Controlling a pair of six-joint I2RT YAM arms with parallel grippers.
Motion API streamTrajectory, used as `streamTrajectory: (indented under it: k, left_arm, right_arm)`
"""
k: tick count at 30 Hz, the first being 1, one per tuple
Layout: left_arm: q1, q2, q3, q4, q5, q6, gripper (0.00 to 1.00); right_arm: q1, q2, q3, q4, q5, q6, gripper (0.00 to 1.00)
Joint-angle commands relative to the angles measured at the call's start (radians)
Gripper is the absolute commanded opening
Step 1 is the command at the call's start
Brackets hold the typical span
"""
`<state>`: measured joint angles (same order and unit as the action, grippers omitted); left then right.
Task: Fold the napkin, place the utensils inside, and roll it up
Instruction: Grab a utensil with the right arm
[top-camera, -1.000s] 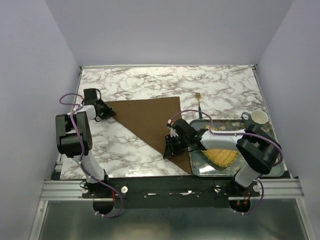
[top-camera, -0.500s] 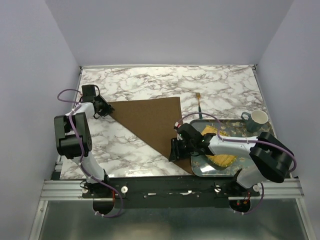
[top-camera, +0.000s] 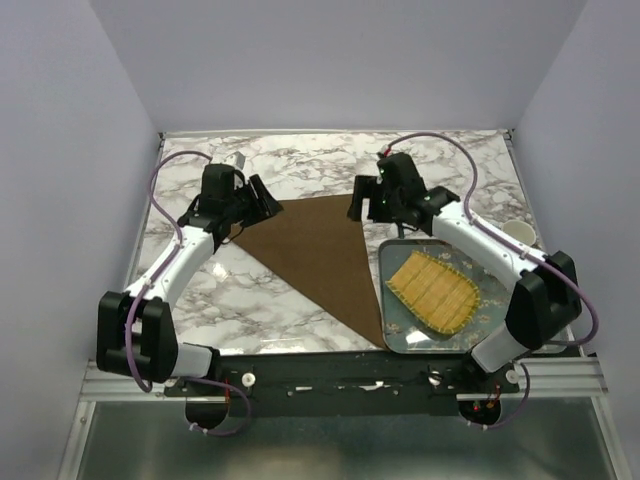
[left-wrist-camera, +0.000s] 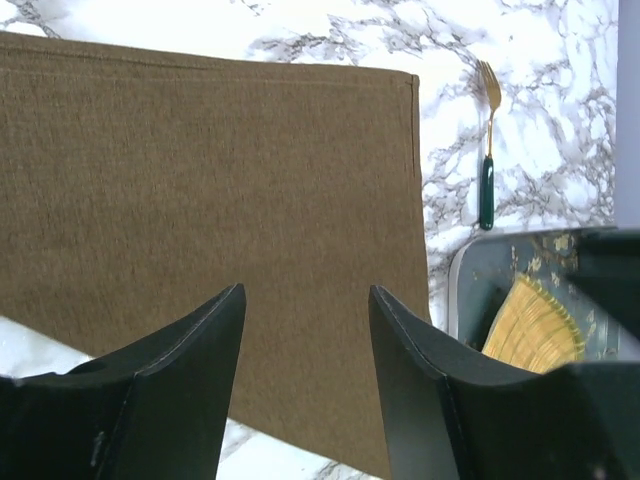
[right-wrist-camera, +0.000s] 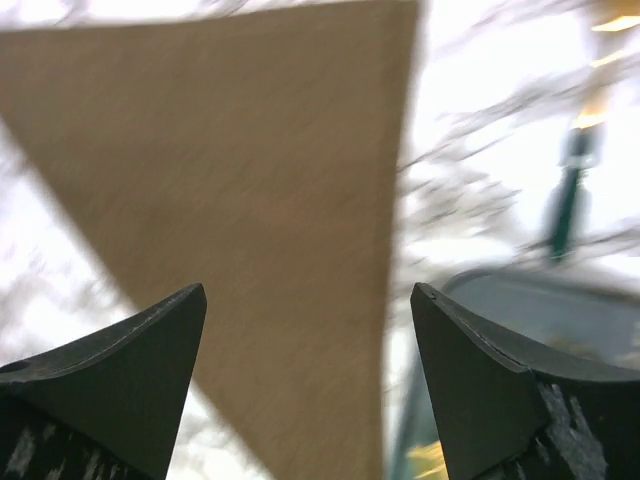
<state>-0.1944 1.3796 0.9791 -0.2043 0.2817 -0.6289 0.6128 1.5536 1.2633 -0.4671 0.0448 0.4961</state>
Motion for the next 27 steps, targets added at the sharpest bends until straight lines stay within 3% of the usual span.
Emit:
streamTrajectory:
  k: [1, 5, 7, 11, 18, 22, 27]
  left_arm:
    - [-0.016, -0.094, -0.068, -0.021, 0.045, 0.047, 0.62]
    - [-0.063, -0.151, -0.099, -0.038, 0.056, 0.058, 0.66]
    - [-0.092, -0.177, -0.109, -0.041, 0.053, 0.069, 0.7]
    - [-0.111, -0.18, -0.112, -0.046, 0.051, 0.103, 0.75]
    - [-0.112, -0.143, -0.079, -0.05, 0.134, 0.121, 0.76]
    - [-0.112, -0.134, -0.076, -0.035, 0.155, 0.101, 0.75]
    - [-0.112, -0.129, -0.066, -0.04, 0.159, 0.089, 0.75]
  right_arm:
    - [-0.145, 0.173, 0.166, -0.146, 0.153, -0.126, 0.92]
    - [-0.205, 0.357, 0.365, -0.261, 0.234, -0.208, 0.87]
    - [-0.241, 0.428, 0.406, -0.281, 0.204, -0.247, 0.82]
    - [-0.275, 0.488, 0.435, -0.285, 0.113, -0.277, 0.74]
    - [-0.312, 0.537, 0.357, -0.236, 0.05, -0.272, 0.61]
    - [-0.317, 0.556, 0.329, -0.22, 0.063, -0.278, 0.59]
    - [-0.32, 0.577, 0.364, -0.225, 0.038, -0.286, 0.49]
